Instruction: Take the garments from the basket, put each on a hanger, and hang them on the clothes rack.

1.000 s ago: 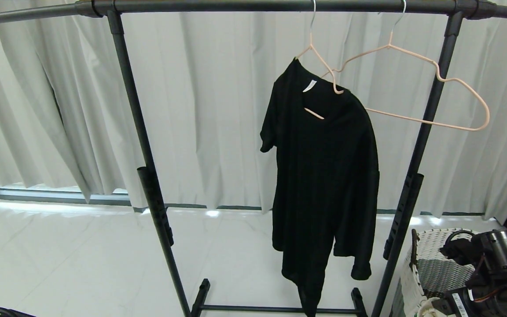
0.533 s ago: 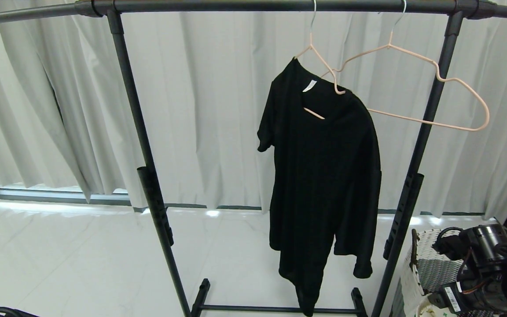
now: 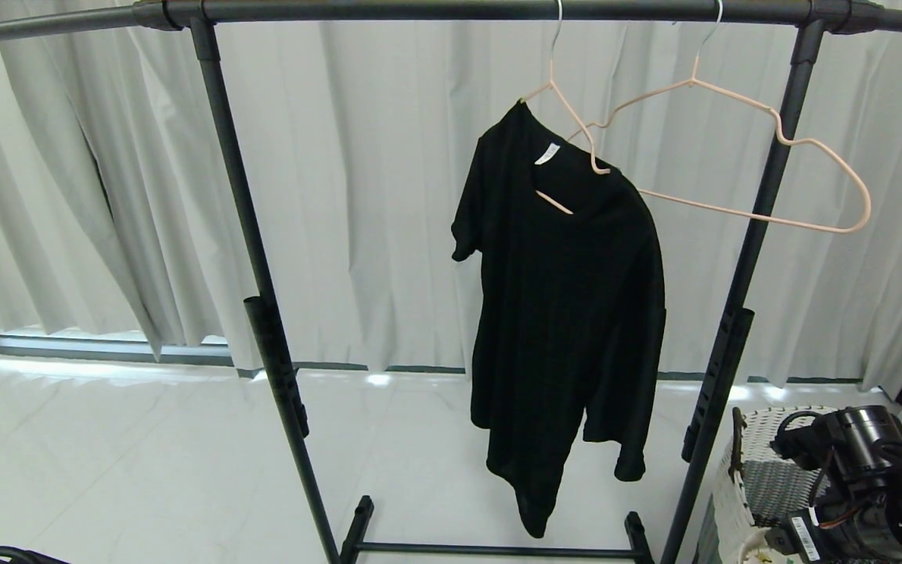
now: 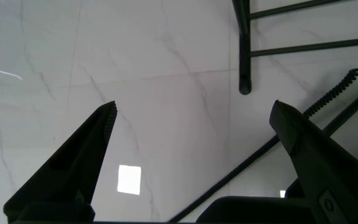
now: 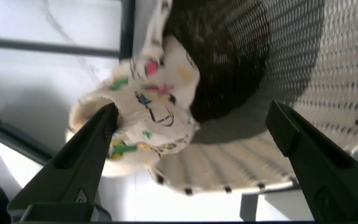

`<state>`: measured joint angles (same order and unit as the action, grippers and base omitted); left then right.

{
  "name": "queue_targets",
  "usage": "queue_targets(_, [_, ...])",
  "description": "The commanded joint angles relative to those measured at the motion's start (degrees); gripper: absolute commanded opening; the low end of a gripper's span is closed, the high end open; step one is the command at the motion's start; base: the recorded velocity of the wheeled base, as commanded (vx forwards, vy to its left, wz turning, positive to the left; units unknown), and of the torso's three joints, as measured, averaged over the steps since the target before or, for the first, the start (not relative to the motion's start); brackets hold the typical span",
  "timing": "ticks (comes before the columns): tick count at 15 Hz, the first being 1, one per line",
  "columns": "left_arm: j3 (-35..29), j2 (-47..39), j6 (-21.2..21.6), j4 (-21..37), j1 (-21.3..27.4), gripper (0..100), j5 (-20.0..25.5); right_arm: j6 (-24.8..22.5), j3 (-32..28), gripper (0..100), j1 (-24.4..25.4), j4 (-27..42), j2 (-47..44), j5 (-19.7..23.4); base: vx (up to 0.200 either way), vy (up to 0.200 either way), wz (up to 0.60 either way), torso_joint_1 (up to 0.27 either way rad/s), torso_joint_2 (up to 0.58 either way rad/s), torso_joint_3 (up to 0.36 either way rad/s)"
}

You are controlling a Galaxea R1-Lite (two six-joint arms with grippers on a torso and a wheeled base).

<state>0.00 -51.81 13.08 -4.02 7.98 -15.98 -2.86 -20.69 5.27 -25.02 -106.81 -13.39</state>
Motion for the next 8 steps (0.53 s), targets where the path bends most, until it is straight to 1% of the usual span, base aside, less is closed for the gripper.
queue_targets(1, [0.00, 0.13, 0.02, -0.02, 0.01, 100, -0.01, -0.04, 1.09, 100, 0.01, -0.03, 0.11, -0.15, 0.000, 0.000, 0.00, 0.000, 0.00, 0.000])
queue_targets(8, [0.00, 0.31, 0.02, -0.02, 0.01, 100, -0.19, 0.40, 1.09, 100, 0.27, -0.82, -2.43, 0.11, 0.000, 0.000, 0.00, 0.000, 0.00, 0.000])
